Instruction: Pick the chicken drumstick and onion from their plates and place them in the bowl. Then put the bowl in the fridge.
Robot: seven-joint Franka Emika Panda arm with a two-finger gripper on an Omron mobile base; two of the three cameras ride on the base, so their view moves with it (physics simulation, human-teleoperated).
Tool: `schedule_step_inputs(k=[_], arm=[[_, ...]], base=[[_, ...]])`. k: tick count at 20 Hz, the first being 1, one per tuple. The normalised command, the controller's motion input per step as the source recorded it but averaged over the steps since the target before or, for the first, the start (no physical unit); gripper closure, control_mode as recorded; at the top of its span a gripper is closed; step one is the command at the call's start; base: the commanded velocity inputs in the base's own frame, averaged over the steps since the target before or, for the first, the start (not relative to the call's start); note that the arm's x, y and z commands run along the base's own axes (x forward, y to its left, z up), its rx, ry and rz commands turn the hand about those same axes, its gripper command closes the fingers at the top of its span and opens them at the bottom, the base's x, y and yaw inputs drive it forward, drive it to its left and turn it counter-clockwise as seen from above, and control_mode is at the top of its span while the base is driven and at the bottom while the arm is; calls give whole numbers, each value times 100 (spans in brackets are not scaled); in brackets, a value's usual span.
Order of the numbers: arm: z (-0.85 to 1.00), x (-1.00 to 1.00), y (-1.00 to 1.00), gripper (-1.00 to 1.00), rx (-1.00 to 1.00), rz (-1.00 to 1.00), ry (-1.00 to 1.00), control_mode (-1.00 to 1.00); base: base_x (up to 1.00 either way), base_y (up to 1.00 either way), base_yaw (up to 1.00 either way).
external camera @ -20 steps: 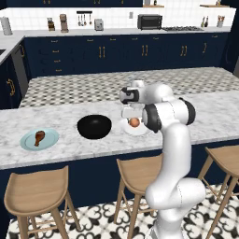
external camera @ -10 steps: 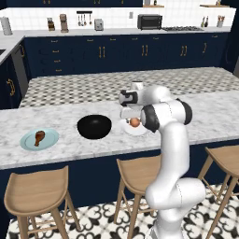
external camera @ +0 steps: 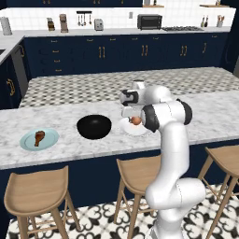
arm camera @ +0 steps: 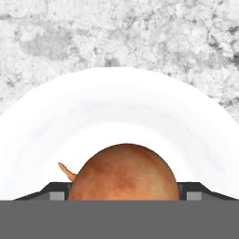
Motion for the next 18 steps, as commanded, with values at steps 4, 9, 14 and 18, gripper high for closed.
schedule_step_inputs(k=[4,9,14,18], arm=[[86,-60,60,100,0,0,-35,-100],[70,-61,92,100,0,0,-19,-100],[-4,-69,73,100,0,0,-20,-100],[41,-13,42,100,5,0,-12,-100]], base=[[0,0,0],[0,0,0],[0,0,0],[0,0,0]])
